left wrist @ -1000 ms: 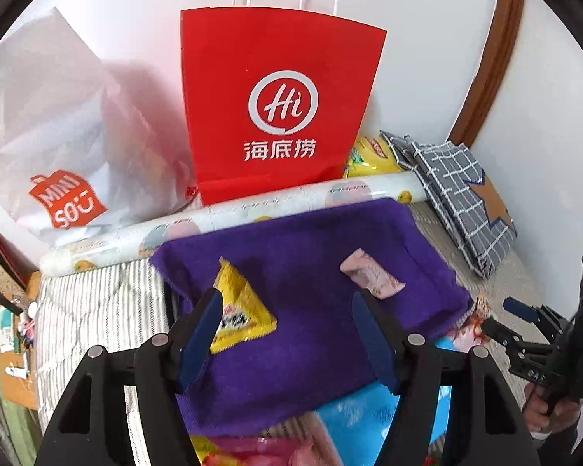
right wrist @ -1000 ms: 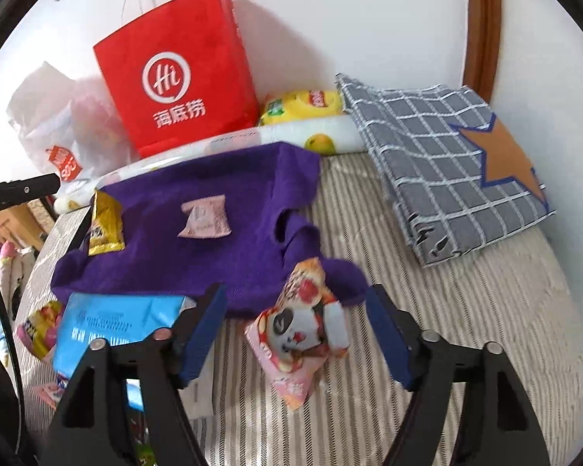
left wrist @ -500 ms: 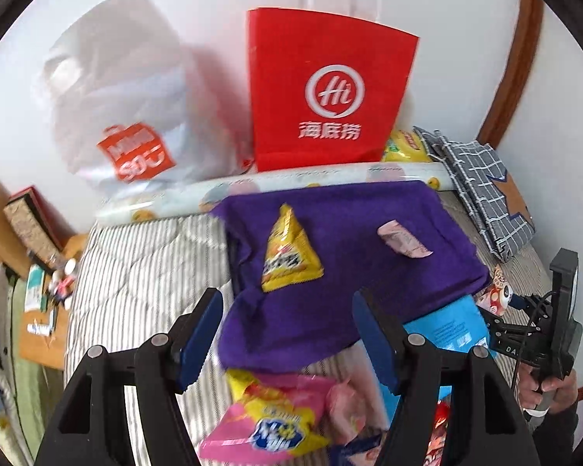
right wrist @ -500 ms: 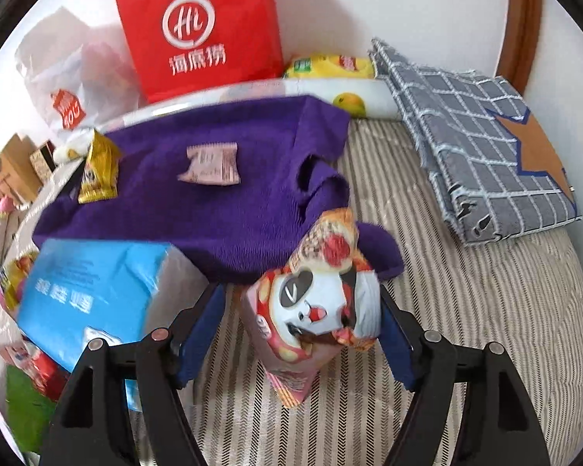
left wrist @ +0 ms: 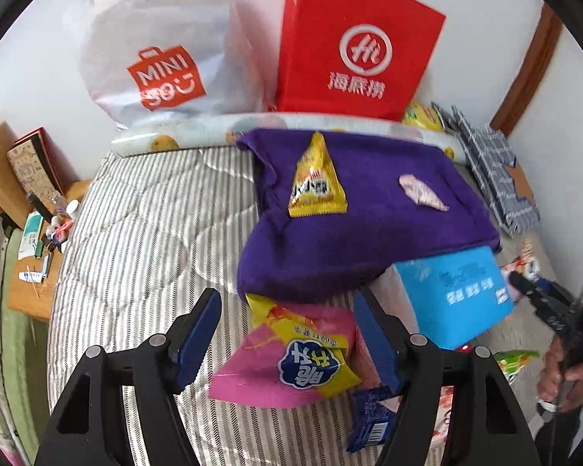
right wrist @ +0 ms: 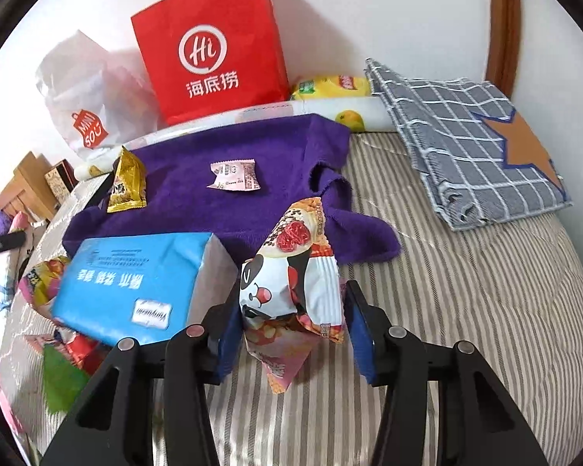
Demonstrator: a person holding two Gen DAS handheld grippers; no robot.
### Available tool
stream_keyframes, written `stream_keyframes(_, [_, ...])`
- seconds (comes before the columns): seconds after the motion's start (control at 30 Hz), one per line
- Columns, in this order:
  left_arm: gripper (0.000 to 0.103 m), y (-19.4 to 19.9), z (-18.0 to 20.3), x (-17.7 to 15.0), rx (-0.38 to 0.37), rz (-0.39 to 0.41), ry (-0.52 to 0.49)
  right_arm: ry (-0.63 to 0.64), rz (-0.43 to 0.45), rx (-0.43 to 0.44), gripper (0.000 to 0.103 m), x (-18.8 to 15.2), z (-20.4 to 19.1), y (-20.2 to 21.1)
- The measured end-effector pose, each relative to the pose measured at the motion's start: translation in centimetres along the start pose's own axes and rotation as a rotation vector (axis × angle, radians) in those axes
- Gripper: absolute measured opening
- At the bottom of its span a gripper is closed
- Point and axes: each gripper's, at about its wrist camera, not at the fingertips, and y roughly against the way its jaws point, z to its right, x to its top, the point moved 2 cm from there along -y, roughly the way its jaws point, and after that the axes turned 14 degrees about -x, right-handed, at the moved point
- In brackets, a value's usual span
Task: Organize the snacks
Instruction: 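Grasp the panda-print snack bag with the right tool while the left tool reaches the pink-yellow chip bag, then grasp and lift the pink-yellow chip bag with the left tool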
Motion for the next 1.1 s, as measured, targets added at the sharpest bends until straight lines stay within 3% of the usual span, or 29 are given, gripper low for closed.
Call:
stream_keyframes(0.33, [0.071, -4.4, -0.8, -2.2, -0.027, -0.109, 0.004, -0.086, -0.035, 0.018, 0.049, -3.8, 1.3, 3.1])
stream_keyframes(0.5, [0.075, -4.6, -1.0, -3.9, -0.059, -0.107, 0.009, -0.098, -0.043, 0.032, 0.049, -4.9, 1.0, 3.8])
stream_keyframes(0.63, [0.075, -5.8, -1.1, -5.4, -0.073, -0.170, 0.008, -0.088, -0.048, 0.042, 0.049, -5.6, 0.5, 4.1])
stream_keyframes(0.8, [0.063, -5.0, -0.7, -6.5, -0.075, -0.116, -0.004, -0.096, -0.074, 0.105, 0.049, -6.2, 0.1, 4.0])
stream_keyframes(0.93, [0.062, -3.9, -1.0, -7.0, -0.085, -0.098, 0.008, -0.078, -0.088, 0.112, 0.050, -6.5, -0.1, 3.5])
stream_keyframes(1.03, [0.062, -3.5, -1.1, -7.5, -0.060, -0.100, 0.002, -0.052, -0.102, 0.071, 0.057, -6.9, 0.0, 3.1])
stream_keyframes(1.1, [0.064, -3.4, -1.0, -7.9, -0.046, -0.102, -0.005, -0.045, -0.107, 0.049, 0.070, -7.0, 0.3, 3.1])
